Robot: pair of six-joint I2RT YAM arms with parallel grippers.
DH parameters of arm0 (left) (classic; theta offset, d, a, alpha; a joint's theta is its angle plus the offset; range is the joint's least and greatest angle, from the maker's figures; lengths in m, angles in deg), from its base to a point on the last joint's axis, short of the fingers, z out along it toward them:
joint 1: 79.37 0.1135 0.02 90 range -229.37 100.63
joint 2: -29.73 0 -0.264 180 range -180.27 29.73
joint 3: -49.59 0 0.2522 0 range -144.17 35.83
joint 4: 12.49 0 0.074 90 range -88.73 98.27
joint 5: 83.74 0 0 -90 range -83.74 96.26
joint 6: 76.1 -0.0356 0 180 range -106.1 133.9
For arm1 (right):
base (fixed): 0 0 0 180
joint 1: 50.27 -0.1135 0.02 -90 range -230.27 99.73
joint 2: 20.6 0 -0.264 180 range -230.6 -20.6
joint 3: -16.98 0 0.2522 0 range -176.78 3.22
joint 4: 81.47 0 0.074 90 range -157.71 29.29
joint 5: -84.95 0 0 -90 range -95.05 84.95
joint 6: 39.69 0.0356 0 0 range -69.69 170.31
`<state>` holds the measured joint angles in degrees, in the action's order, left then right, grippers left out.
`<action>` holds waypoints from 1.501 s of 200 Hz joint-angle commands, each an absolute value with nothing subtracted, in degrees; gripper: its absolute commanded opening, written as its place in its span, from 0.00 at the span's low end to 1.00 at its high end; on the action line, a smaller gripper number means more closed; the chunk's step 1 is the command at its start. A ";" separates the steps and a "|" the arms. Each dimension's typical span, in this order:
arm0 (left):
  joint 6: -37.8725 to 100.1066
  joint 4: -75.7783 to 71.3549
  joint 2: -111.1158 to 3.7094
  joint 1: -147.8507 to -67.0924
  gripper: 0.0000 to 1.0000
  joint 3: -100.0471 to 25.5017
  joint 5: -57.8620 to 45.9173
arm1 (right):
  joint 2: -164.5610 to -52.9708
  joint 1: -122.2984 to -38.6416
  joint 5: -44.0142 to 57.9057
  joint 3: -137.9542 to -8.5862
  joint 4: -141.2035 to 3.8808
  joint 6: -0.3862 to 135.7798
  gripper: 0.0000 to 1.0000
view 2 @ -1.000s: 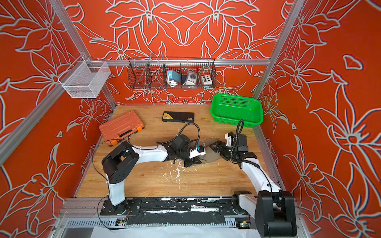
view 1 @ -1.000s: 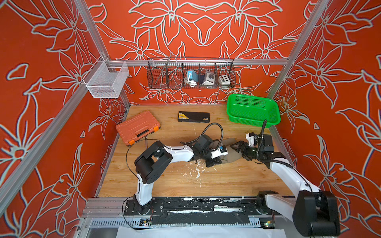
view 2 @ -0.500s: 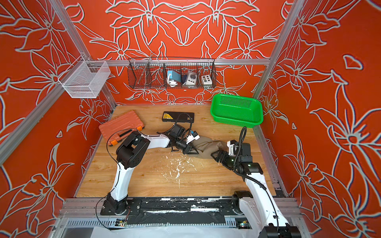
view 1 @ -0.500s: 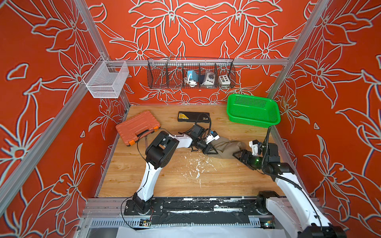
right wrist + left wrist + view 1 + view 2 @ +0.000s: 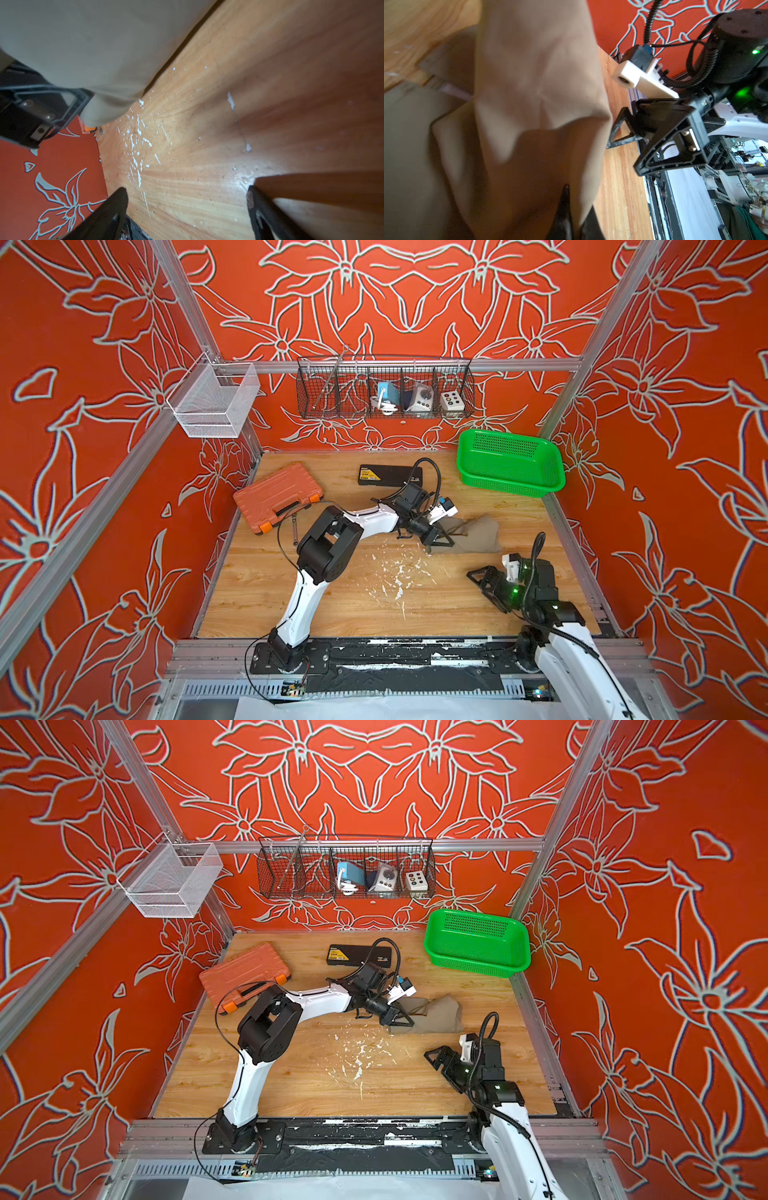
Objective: Roll up the skirts
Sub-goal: Roll the skirt at the center of the board.
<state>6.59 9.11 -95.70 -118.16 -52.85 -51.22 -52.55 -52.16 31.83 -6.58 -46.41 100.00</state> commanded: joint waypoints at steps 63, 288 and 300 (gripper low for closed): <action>0.58 20.51 -106.49 -121.09 0.00 -59.70 -52.28 | -60.11 -51.93 21.55 -3.06 -71.91 110.56 0.92; -5.72 -30.93 -70.66 -121.34 0.99 -14.63 -20.12 | -99.50 -54.42 21.19 -38.41 -50.57 83.91 0.00; -14.24 -42.16 -64.85 -125.16 0.99 -4.59 -12.23 | -100.28 -54.44 22.28 -39.26 -49.71 83.07 0.00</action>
